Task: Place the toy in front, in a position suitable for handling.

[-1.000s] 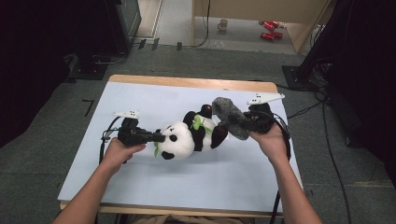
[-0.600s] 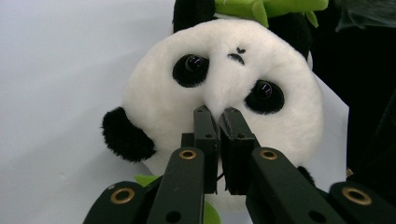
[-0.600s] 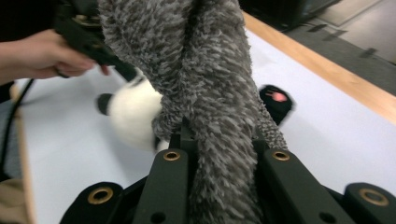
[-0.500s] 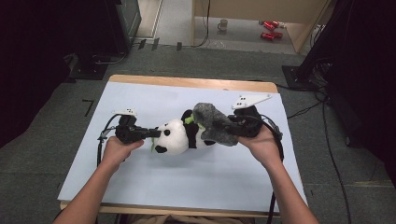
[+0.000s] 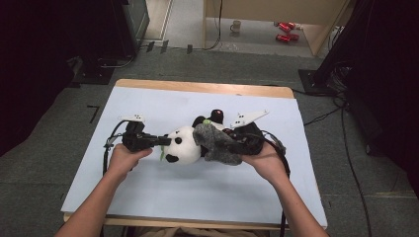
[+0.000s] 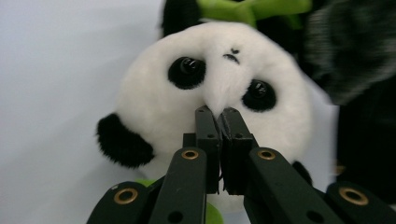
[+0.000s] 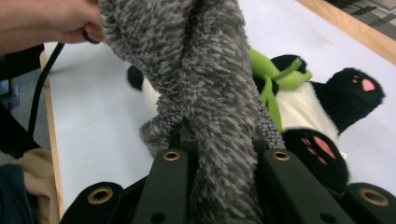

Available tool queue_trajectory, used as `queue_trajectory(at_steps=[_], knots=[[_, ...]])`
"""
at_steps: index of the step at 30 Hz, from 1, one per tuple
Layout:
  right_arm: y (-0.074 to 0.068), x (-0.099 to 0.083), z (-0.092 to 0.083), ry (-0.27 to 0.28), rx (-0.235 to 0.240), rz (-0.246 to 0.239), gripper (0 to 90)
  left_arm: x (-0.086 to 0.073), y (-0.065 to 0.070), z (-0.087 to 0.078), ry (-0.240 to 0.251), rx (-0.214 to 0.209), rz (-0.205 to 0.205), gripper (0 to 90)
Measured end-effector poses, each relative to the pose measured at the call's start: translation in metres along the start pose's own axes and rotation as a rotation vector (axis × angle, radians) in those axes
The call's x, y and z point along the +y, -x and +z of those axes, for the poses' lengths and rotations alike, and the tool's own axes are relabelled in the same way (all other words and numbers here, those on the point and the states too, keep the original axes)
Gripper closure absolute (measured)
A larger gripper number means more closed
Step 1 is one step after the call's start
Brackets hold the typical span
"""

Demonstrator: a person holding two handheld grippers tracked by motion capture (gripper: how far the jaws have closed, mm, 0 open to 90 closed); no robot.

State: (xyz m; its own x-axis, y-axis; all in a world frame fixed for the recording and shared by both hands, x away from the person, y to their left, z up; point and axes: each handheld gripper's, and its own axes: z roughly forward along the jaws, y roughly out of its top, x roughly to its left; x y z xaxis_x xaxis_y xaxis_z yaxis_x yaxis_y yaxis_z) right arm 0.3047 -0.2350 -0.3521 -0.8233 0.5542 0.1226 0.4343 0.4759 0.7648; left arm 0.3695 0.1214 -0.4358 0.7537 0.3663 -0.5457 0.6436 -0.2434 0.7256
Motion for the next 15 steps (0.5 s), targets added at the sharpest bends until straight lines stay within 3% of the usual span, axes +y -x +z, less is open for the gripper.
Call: queue_trajectory(at_steps=[2,3,6,8,9,11,15], knots=[[0.0011,0.0006,-0.0027,0.009,-0.001,0.002,78.6,0.001,0.0007,-0.0004,0.025,-0.073,-0.037,89.0],[0.0008,0.001,-0.0042,0.012,-0.002,0.005,78.6,0.0013,0.0005,-0.0006,0.029,-0.08,-0.056,88.9],[-0.001,0.0022,-0.0076,0.022,-0.001,-0.004,78.6,0.0005,-0.0037,-0.0024,0.01,0.041,-0.061,88.8],[-0.0015,0.002,-0.007,0.017,0.0,-0.008,78.7,-0.0015,-0.0035,-0.0022,-0.025,0.165,-0.013,88.4],[-0.0013,0.0015,-0.0061,0.014,0.001,-0.007,78.7,-0.0027,-0.0033,-0.0018,-0.036,0.201,0.014,88.0],[-0.0002,-0.0001,-0.0038,0.007,0.001,-0.001,78.6,-0.0046,-0.003,-0.0032,-0.011,0.241,0.035,83.7],[0.0005,-0.003,-0.0011,0.001,0.004,0.004,78.6,-0.0068,0.0049,-0.0042,0.009,0.308,0.161,69.1]])
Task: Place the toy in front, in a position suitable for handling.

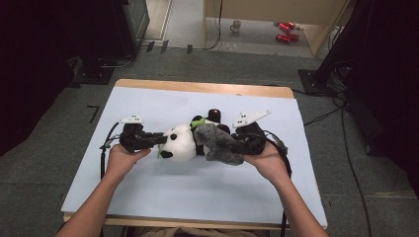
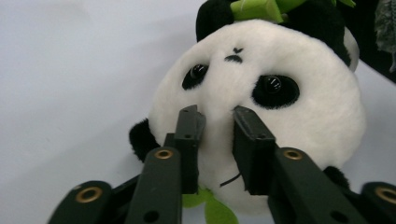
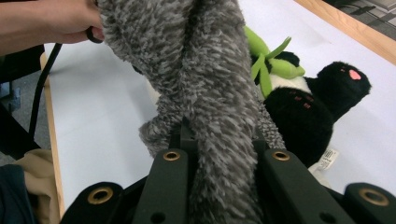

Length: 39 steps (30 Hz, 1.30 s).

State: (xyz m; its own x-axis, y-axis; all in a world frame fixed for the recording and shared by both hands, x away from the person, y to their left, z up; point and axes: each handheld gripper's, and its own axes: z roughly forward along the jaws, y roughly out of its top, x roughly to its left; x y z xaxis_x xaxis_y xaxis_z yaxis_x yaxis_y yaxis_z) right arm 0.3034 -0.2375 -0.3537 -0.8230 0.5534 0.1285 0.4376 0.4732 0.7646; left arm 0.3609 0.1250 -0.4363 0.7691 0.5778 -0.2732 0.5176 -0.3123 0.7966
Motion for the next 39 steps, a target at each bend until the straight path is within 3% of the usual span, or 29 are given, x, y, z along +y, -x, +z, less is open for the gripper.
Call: queue_trajectory(at_steps=[2,6,11,14,18,20,22,24,31,34,39], knots=[[-0.002,0.0,0.0,0.002,0.002,-0.004,78.6,-0.001,0.003,-0.001,0.0,-0.013,0.045,61.3],[-0.002,0.001,0.0,-0.008,0.001,-0.005,78.7,-0.002,0.009,-0.004,0.001,-0.046,0.14,60.8],[0.001,-0.004,0.006,-0.03,0.003,0.005,78.7,-0.002,0.013,-0.007,0.031,-0.072,0.17,56.1],[0.0,-0.005,0.007,-0.029,0.006,0.002,78.7,0.001,0.02,-0.015,0.089,-0.131,0.209,47.1],[0.0,-0.005,0.007,-0.029,0.005,0.006,78.7,0.0,0.032,-0.016,0.075,-0.204,0.256,39.3],[0.0,-0.004,0.008,-0.028,0.004,0.002,78.6,-0.004,0.036,-0.01,0.028,-0.22,0.267,32.0],[0.0,-0.004,0.007,-0.027,0.003,0.005,78.6,-0.008,0.036,-0.004,-0.009,-0.219,0.266,28.4],[-0.001,-0.003,0.007,-0.024,0.007,0.006,78.6,-0.01,0.035,-0.001,-0.004,-0.209,0.268,26.1],[-0.004,0.0,0.007,-0.018,0.011,0.003,78.6,-0.009,0.034,0.01,0.014,-0.08,0.26,16.7],[-0.004,0.001,0.006,-0.012,0.013,0.006,78.5,-0.004,0.03,0.014,0.0,-0.078,0.226,14.3],[-0.005,0.003,0.007,-0.007,0.018,0.007,78.5,-0.001,0.023,0.018,-0.012,-0.033,0.216,12.2]])
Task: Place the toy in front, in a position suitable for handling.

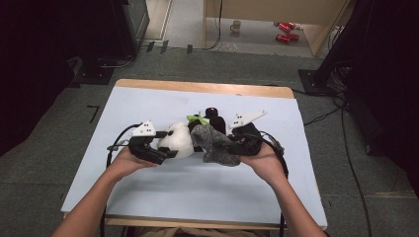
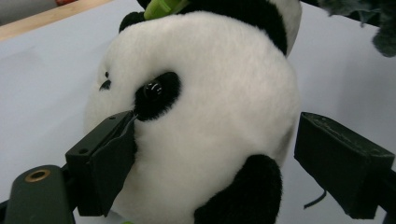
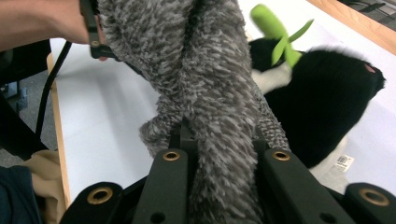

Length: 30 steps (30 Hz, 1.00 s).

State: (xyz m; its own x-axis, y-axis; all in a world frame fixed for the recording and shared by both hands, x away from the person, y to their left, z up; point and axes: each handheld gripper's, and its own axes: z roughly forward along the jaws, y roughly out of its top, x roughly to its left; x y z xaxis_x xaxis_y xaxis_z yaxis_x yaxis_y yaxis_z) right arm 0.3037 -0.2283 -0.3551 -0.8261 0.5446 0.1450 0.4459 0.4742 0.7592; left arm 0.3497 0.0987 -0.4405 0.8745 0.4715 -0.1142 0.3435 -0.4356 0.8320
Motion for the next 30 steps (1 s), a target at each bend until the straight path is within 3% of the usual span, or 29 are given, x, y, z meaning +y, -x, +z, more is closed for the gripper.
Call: queue_trajectory(at_steps=[5,10,15,18,20,23,25,28,30], knots=[[0.0,0.001,0.003,0.006,0.005,0.001,78.4,0.001,-0.001,0.006,-0.013,0.093,0.013,9.6],[0.001,0.002,0.005,0.007,0.004,0.008,78.4,0.001,-0.003,0.004,0.019,0.114,0.003,18.0],[0.002,0.003,0.006,0.016,0.004,0.02,78.4,-0.001,-0.002,0.001,0.03,0.107,0.062,37.7],[0.004,0.004,0.007,0.019,0.001,0.022,78.4,0.002,-0.003,-0.001,0.022,0.103,0.034,51.4],[0.005,0.005,0.008,0.021,0.001,0.031,78.4,0.005,-0.001,-0.002,0.012,0.104,0.039,59.5],[0.005,0.007,0.007,0.034,0.006,0.029,78.4,0.008,0.001,-0.005,0.036,0.068,0.026,67.1],[0.004,0.01,0.005,0.04,0.007,0.028,78.4,0.012,-0.001,-0.009,0.065,0.021,-0.027,69.3],[0.004,0.015,-0.002,0.056,0.005,0.025,78.4,0.015,-0.002,-0.019,0.118,-0.083,-0.073,70.5],[0.004,0.019,-0.006,0.078,0.001,0.019,78.4,0.016,0.0,-0.02,0.11,-0.128,-0.091,70.5]])
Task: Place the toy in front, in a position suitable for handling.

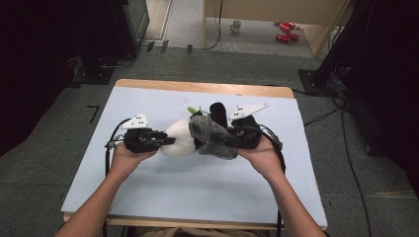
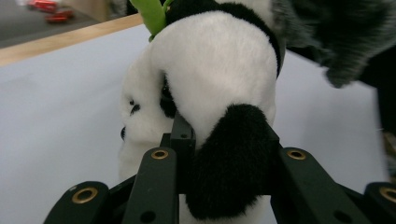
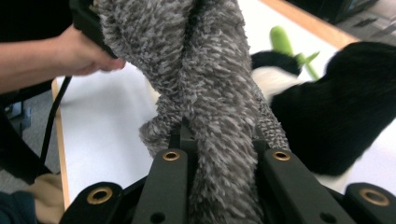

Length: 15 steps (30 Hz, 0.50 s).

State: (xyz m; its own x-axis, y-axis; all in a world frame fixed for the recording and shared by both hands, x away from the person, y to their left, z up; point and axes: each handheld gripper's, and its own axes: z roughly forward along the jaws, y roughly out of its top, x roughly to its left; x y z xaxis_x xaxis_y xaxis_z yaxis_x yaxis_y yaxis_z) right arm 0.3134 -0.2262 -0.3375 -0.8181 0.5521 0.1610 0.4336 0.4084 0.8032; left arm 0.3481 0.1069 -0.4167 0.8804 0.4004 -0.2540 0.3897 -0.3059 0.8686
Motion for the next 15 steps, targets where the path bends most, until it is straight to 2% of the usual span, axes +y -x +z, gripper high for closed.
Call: queue_trajectory(at_steps=[2,4,6,12,15], knots=[[0.001,0.005,-0.002,0.014,-0.001,0.0,78.4,0.0,0.003,0.004,-0.034,-0.003,-0.007,70.3],[0.001,0.009,0.0,0.012,-0.004,-0.002,78.4,-0.002,0.005,0.011,-0.083,0.017,0.002,70.1],[0.001,0.012,0.006,0.014,0.004,0.0,78.4,-0.003,0.003,0.012,-0.065,0.011,-0.03,69.8],[-0.004,0.033,0.027,0.043,0.037,-0.001,78.4,-0.003,0.001,0.013,-0.07,0.003,-0.042,68.3],[-0.008,0.042,0.043,0.023,0.042,-0.016,78.4,-0.004,-0.001,0.012,-0.066,0.001,-0.056,67.7]])
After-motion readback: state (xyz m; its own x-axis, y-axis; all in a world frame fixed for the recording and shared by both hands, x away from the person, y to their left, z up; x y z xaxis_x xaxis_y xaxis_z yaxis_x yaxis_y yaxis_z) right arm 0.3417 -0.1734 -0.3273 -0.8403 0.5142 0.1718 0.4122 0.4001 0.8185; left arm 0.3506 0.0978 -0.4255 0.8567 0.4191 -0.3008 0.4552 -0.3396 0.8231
